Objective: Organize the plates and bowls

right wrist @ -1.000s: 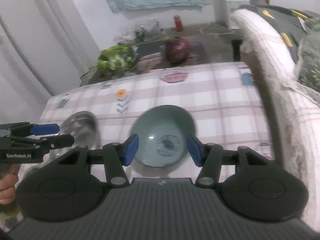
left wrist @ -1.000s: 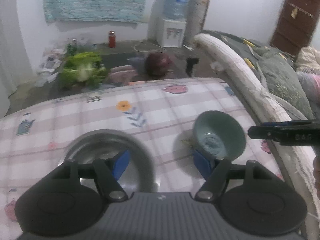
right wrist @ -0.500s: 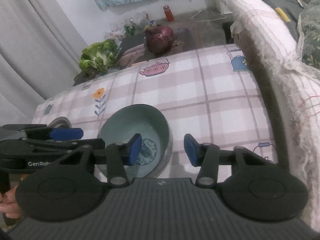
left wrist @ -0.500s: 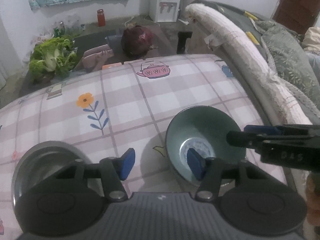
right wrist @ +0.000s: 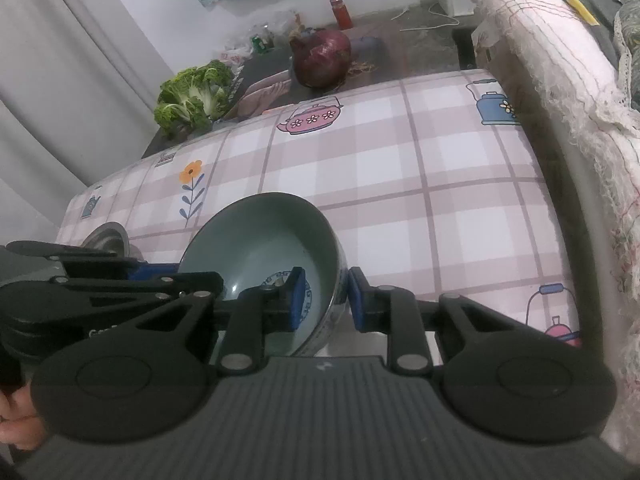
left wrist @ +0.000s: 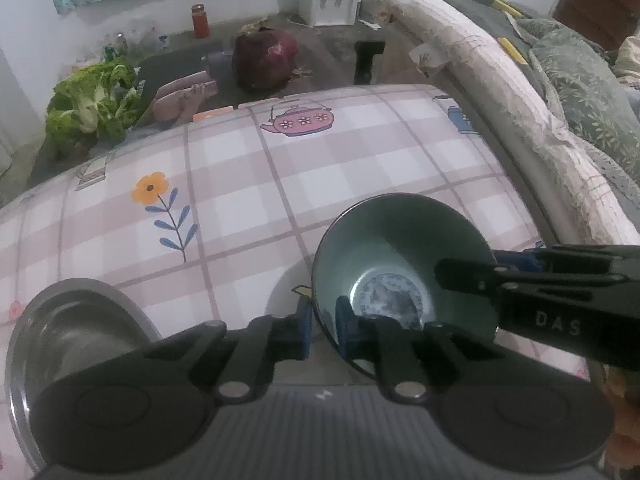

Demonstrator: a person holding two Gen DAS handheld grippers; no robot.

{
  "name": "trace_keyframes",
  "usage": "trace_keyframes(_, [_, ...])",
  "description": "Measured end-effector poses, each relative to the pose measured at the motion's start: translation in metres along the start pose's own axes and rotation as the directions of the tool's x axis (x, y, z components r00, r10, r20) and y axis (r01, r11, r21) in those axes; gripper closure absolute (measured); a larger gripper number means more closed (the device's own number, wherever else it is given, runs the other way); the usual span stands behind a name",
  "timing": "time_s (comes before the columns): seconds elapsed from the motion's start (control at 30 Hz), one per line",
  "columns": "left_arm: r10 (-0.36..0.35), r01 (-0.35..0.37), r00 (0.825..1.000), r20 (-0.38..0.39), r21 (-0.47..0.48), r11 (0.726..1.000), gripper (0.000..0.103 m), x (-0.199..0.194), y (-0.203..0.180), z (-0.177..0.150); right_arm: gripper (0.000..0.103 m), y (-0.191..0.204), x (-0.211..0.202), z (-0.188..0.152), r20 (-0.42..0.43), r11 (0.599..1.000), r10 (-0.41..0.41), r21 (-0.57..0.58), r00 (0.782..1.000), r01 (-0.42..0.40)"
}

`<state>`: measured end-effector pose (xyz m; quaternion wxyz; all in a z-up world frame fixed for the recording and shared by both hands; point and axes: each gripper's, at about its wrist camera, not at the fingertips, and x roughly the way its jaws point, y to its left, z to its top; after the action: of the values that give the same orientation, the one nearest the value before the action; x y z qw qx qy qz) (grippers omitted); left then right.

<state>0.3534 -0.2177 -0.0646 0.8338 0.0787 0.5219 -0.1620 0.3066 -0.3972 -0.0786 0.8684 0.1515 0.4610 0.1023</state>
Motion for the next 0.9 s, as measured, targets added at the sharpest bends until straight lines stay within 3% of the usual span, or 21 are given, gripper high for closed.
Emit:
trace_keyframes(0.63, [0.003,-0.003,0.999,-0.041,0.0,1.0,0.088,-0.024,0.012,-0.034,0.081,0.02,-0.007,-0.021,-0.032,0.998,0.059,-0.026,0.998,-0.06])
trace_keyframes(0.9, [0.009,-0.009,0.998,-0.064,-0.004,1.0,0.08,-0.012,0.005,-0.034,0.08,0.014,0.001,-0.027,-0.077,0.997,0.077,0.03,0.994,-0.075])
